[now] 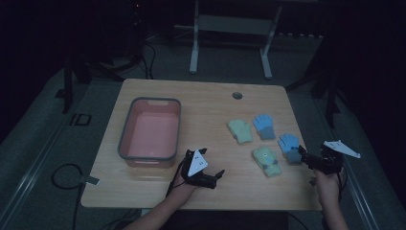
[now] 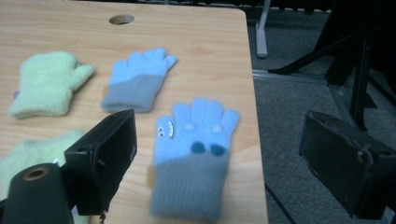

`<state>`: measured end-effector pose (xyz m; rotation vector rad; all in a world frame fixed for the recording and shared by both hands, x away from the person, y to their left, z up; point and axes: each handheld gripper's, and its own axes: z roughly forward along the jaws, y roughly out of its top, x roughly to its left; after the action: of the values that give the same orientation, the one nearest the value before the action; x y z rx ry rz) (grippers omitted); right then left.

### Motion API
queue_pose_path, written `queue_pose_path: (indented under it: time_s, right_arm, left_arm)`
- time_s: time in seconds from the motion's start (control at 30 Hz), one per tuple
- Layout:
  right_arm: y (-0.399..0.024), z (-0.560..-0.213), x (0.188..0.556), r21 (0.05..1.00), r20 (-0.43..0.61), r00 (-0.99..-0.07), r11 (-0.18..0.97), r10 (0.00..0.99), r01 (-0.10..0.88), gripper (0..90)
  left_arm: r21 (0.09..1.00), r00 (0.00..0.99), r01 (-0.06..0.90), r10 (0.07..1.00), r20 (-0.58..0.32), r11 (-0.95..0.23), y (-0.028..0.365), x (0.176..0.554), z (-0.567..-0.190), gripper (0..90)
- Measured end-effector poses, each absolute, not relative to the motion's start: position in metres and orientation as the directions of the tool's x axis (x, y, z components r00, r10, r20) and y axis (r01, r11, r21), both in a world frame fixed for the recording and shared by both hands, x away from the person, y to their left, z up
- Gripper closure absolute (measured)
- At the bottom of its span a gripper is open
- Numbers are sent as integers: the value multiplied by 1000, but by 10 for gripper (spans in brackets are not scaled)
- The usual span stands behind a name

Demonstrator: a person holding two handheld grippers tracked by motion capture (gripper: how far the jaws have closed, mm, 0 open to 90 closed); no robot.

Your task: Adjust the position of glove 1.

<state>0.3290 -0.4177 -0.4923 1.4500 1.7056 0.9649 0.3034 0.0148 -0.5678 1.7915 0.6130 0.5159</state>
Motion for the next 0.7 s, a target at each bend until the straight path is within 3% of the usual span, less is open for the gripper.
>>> queue_pose_path:
  time_s: [0.3, 0.43, 0.7]
  right_arm:
    - [-405, -464, 338, 881, -113, -132, 160, 985, 446, 124]
    - [-401, -458, 346, 846, -100, -174, 176, 980, 503, 140]
    - [-382, -445, 356, 845, -69, -252, 191, 965, 499, 142]
  left_arm:
    - [958, 768, 153, 639, 39, -243, 15, 304, -568, 19]
    - [958, 769, 155, 638, 36, -241, 16, 304, -568, 19]
    - [958, 769, 152, 638, 39, -243, 15, 303, -568, 19]
